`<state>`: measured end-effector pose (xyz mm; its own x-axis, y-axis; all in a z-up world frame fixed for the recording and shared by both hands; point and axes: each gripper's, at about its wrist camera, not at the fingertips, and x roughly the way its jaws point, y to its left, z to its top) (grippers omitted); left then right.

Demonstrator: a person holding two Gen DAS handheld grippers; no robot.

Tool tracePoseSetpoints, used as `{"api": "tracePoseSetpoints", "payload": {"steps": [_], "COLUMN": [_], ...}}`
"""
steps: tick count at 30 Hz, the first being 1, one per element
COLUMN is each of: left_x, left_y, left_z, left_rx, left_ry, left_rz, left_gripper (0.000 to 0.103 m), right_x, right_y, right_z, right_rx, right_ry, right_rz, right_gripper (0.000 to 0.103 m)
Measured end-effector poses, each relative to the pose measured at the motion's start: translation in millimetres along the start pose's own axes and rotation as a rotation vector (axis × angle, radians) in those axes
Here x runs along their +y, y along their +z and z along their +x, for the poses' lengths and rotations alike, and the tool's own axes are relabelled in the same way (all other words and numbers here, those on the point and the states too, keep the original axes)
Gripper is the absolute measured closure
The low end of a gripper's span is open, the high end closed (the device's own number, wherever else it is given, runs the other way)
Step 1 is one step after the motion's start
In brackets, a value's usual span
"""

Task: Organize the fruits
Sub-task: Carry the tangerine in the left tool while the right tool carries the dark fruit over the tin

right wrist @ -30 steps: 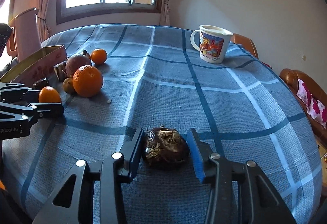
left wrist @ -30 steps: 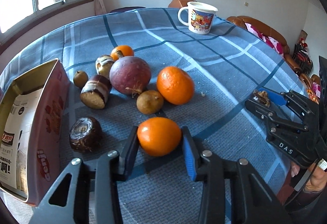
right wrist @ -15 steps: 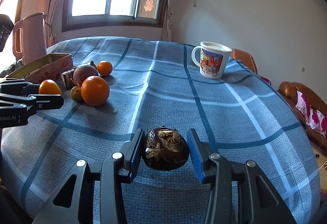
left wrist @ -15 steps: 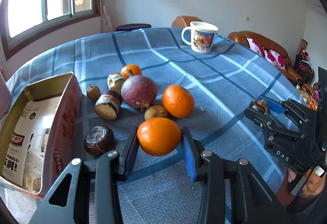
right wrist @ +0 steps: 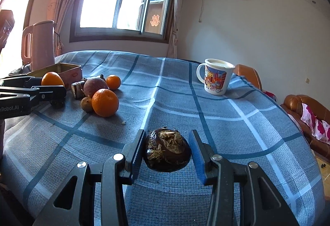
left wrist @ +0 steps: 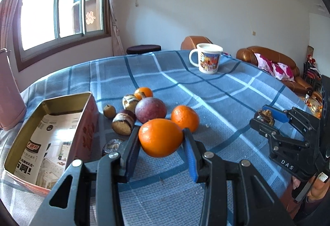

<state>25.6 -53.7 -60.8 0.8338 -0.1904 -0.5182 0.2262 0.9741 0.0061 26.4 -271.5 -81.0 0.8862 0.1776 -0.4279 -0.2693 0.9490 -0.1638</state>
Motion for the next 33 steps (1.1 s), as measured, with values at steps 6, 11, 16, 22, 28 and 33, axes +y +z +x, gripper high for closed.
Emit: {"api": "tracePoseSetpoints", "payload": {"steps": [6, 11, 16, 22, 28, 33], "left_x": [-1, 0, 0, -2, 0, 4], "left_y": [0, 0, 0, 2, 4, 6], "left_z": [-7, -10, -16, -24, -32, -38], "left_rx": [-0.033, -0.054, -0.082, -0.123, -0.161, -0.187], "left_ry": [0.015, 0.022, 0.033, 0.049, 0.068, 0.090], "left_rz": [-0.001, -0.005, 0.003, 0.016, 0.015, 0.013], "left_gripper": [0.061, 0.061, 0.061, 0.061, 0.061, 0.061], "right_x": [1, 2, 3, 3, 3, 11], "right_y": [-1, -2, -2, -3, -3, 1], "right_z": [-4, -6, -9, -13, -16, -17], "right_rx": [-0.030, -0.050, -0.070, -0.100, -0.120, -0.133], "right_ry": [0.011, 0.015, 0.018, 0.025, 0.032, 0.042], "right_rz": [-0.009, -0.010, -0.013, -0.016, -0.011, -0.026], "right_gripper": [0.058, 0.058, 0.058, 0.058, 0.058, 0.058]}}
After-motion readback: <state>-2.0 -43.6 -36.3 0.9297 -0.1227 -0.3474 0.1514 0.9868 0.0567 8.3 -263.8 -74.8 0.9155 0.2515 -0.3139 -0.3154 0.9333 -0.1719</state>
